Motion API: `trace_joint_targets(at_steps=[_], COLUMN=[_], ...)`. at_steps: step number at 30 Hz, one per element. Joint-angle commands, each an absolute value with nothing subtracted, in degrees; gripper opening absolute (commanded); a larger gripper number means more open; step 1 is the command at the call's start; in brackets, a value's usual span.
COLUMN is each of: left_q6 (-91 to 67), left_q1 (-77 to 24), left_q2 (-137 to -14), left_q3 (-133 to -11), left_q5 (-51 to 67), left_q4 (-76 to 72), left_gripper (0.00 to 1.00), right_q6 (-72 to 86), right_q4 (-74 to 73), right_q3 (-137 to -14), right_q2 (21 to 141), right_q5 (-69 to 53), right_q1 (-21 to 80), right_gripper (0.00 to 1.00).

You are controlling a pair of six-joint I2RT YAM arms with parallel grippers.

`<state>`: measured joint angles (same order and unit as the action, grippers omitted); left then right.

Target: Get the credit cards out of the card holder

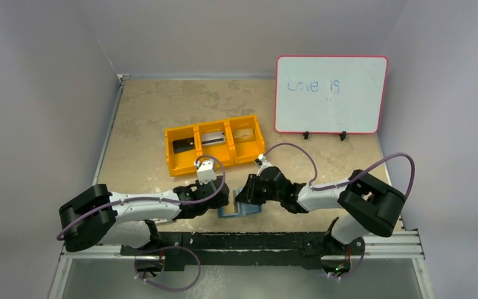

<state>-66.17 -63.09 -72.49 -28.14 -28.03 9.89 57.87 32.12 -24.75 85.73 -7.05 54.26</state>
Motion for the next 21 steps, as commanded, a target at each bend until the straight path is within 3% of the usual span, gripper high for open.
trace_joint_targets(at_steps=[1,9,21], left_q6=[-63.9,-63.8,-60.4], left_q1=[-63.4,-63.6,-64.4], left_q2=[-74.6,-76.1,-80.7], left_q3=[-29.8,-30.0,-32.7], left_q5=[-26.3,-26.0,-24.4], left_q4=[9.0,9.4,10.4], left_gripper=[0.46,0.38,0.28], right_q6=[60.5,68.8,69.0], right_q4=[35.0,41.8,52.8], right_q3=[-24.5,-18.9,-18.5], right_q2=[86.5,87.5,93.7], right_q5=[-7.0,-6.4,-12.0], right_q1=[53.2,51.9,51.9], right_gripper=[0.27,0.26,0.16])
